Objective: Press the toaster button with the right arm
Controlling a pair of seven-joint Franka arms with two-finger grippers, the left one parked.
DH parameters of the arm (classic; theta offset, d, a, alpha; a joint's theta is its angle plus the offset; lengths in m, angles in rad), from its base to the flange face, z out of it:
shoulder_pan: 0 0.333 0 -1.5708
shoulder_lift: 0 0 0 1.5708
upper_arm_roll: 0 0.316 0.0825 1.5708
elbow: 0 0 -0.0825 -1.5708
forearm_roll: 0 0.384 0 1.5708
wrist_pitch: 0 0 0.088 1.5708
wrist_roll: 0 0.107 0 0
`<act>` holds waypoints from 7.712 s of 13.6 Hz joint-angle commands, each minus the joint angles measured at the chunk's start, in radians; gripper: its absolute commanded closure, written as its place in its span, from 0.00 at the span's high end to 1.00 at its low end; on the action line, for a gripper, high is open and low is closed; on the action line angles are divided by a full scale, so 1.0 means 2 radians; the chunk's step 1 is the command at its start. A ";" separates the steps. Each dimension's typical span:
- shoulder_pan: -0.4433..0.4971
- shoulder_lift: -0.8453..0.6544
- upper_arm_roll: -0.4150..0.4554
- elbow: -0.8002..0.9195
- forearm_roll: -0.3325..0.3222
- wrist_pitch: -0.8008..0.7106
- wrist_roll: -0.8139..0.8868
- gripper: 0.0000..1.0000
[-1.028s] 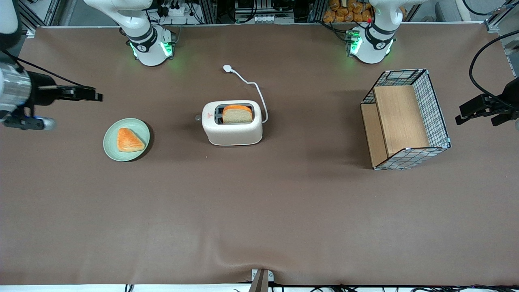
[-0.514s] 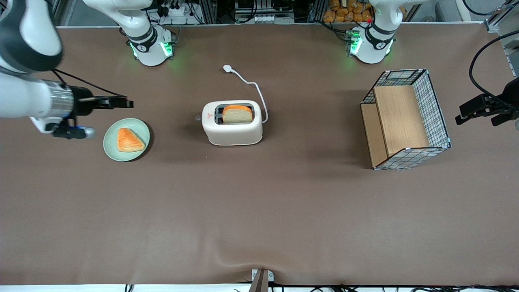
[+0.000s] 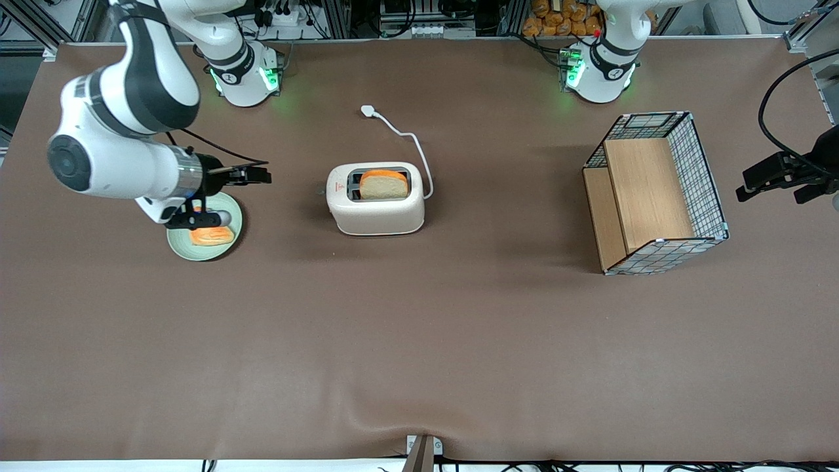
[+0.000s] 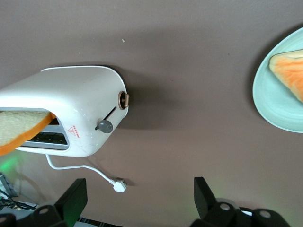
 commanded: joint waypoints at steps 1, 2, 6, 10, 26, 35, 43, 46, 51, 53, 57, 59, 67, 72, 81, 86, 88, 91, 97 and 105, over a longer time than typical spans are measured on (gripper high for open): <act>0.007 -0.010 -0.004 -0.032 0.010 0.017 0.012 1.00; 0.008 -0.010 -0.004 -0.038 0.010 0.020 0.012 1.00; 0.014 -0.010 -0.003 -0.052 0.017 0.037 0.016 0.54; 0.046 -0.016 -0.002 -0.081 0.020 0.119 0.022 0.08; 0.100 0.003 -0.002 -0.124 0.067 0.198 0.022 0.00; 0.094 0.028 -0.002 -0.128 0.120 0.216 0.010 0.00; 0.061 0.062 -0.003 -0.141 0.195 0.212 -0.060 0.00; 0.061 0.076 -0.003 -0.140 0.201 0.216 -0.062 0.00; 0.066 0.101 -0.002 -0.140 0.204 0.236 -0.077 0.00; 0.066 0.112 -0.002 -0.140 0.208 0.242 -0.086 0.00; 0.083 0.130 -0.002 -0.141 0.214 0.271 -0.096 0.00; 0.084 0.132 -0.002 -0.141 0.214 0.273 -0.096 0.00; 0.070 0.066 -0.008 -0.138 0.204 0.225 -0.093 0.00; 0.052 0.049 -0.014 -0.128 0.152 0.207 -0.093 0.13; -0.020 0.027 -0.014 -0.089 0.086 0.176 -0.097 1.00; -0.054 0.011 -0.014 -0.069 -0.015 0.178 -0.104 1.00; -0.071 -0.003 -0.014 -0.068 -0.047 0.176 -0.105 1.00; -0.077 -0.035 -0.014 -0.068 -0.101 0.170 -0.108 1.00; -0.077 -0.082 -0.014 -0.050 -0.164 0.164 -0.107 1.00; -0.087 -0.081 -0.014 0.102 -0.178 -0.008 -0.088 1.00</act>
